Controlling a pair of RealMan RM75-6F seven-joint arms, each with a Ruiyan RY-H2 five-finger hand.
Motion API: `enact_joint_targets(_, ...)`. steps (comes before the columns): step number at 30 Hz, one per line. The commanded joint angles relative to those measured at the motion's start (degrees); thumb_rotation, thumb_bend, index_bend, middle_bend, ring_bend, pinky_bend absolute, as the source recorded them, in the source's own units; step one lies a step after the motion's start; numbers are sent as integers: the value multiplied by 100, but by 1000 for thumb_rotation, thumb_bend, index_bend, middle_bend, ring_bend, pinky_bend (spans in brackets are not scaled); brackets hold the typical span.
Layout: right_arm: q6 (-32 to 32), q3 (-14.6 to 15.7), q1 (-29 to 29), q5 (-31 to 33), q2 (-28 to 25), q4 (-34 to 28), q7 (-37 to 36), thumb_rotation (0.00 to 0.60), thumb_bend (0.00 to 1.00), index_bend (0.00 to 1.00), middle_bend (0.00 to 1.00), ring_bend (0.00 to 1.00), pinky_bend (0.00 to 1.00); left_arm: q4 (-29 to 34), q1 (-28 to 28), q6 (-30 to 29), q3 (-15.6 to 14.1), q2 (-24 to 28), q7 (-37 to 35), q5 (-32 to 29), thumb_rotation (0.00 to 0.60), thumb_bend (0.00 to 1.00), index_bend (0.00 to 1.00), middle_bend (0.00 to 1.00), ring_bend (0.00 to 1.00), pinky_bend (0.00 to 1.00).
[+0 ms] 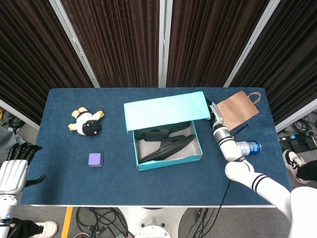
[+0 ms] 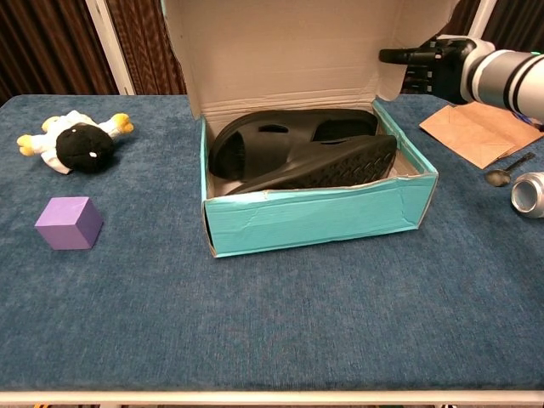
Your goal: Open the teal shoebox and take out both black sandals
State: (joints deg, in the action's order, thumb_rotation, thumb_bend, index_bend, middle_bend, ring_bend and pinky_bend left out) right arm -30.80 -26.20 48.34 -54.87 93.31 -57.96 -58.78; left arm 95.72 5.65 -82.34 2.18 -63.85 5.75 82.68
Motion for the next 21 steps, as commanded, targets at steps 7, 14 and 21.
enact_joint_targets(7, 277, -372, 297, 652, -396, -588, 909, 600, 101, 100, 178, 63, 0, -107, -23, -24, -11, -31, -133, 9, 600, 0, 192, 166, 70, 46)
enact_joint_targets(14, 61, -502, 370, 1227, -702, -1149, 1492, 600, 101, 76, 166, 56, 0, -273, 5, 15, -14, -76, -265, 49, 600, 0, 191, 166, 70, 45)
enact_joint_targets(21, -235, -453, 1197, 2423, -480, -580, 2651, 600, 101, 53, 152, 34, 0, -362, -67, -87, -49, -89, -372, 97, 600, 0, 191, 166, 70, 46)
